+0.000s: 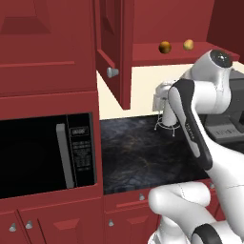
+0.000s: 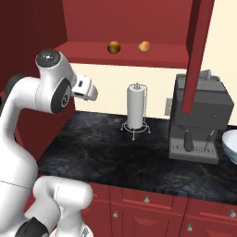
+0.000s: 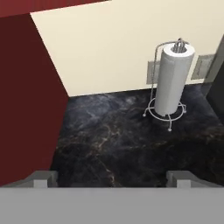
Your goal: Pick the mangos from the cabinet and place them in one bowl. Pick the squash from the sink and place it in the other bowl.
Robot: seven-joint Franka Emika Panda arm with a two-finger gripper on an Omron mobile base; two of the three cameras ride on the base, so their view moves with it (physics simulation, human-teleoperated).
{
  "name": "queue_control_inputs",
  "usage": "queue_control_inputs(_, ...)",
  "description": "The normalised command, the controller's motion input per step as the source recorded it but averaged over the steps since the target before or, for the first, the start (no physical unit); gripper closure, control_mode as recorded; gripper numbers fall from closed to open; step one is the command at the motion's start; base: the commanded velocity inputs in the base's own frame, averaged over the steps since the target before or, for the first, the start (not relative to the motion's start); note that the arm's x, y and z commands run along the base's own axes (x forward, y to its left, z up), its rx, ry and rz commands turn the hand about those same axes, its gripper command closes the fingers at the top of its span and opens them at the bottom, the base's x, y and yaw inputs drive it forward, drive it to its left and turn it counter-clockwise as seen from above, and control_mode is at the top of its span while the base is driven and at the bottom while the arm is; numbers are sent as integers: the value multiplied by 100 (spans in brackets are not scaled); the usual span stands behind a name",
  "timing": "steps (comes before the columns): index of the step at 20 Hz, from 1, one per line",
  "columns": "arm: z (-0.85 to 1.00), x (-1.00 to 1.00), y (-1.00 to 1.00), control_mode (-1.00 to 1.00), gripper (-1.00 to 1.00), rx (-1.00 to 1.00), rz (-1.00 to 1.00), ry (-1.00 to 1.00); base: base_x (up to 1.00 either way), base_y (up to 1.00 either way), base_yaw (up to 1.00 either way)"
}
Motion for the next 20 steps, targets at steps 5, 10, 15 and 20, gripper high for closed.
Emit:
queue_control_inputs(5,55,-1,-8,-100,-100,1,-11,-14,0,0,0)
queue_control_inputs(10,55,0,-8,-100,-100,0,-12,-13,0,0,0)
queue_control_inputs(15,49,4,-7,-100,-100,0,-12,-12,0,0,0)
queue_control_inputs(20,38,21,-4,-100,-100,1,-14,-7,0,0,0)
